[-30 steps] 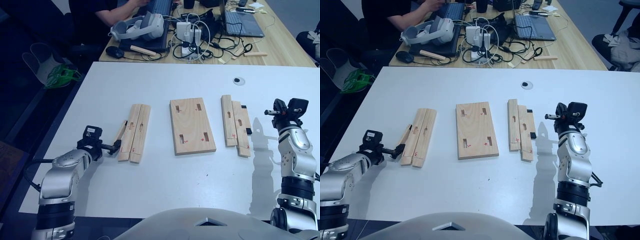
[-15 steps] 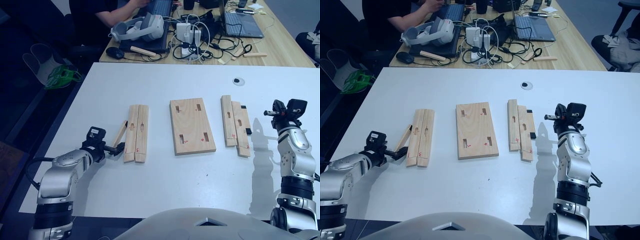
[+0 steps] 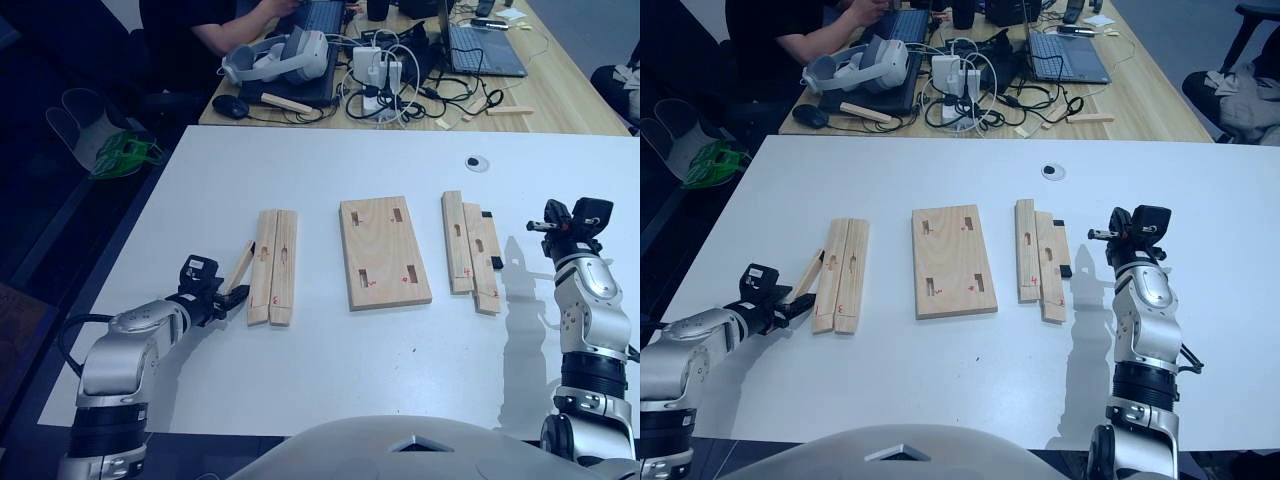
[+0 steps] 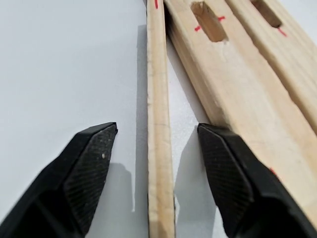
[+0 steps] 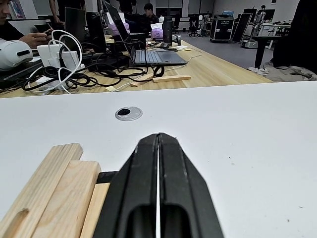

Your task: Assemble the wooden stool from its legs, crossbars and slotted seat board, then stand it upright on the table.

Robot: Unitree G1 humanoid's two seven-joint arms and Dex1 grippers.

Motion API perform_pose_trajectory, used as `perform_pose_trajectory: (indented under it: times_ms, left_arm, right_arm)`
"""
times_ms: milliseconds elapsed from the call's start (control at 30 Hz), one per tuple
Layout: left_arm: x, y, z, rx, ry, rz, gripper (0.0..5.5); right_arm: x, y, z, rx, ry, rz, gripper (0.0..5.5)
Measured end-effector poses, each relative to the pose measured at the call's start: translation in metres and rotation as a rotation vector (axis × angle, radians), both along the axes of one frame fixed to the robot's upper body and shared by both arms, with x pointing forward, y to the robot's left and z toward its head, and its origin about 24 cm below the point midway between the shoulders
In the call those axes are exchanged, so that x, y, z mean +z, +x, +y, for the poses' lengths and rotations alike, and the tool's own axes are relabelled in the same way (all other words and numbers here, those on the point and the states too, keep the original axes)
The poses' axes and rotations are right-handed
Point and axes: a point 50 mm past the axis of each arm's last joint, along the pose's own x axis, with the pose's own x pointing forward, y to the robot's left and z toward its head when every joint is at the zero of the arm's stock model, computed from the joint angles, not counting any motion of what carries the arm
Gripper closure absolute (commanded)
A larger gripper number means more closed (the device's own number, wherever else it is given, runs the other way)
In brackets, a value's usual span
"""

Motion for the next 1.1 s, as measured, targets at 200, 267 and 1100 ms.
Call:
perform_pose_trajectory:
  times_ms: [200, 267, 1100]
  left_arm:
    - [0.000, 0.001, 0.000, 0.004, -0.002, 0.000, 3.93]
    - [0.001, 0.001, 0.000, 0.005, -0.003, 0.002, 4.23]
    - [0.152, 0.089, -0.088, -0.445, -0.598, -0.751, 5.10]
  right_arm:
    - [0.001, 0.001, 0.001, 0.001, -0.001, -0.006, 5.50]
    - [0.001, 0.001, 0.000, -0.002, -0.002, -0.005, 5.50]
    - [0.145, 0.023, 0.098, 0.905, 0.435, -0.341, 3.64]
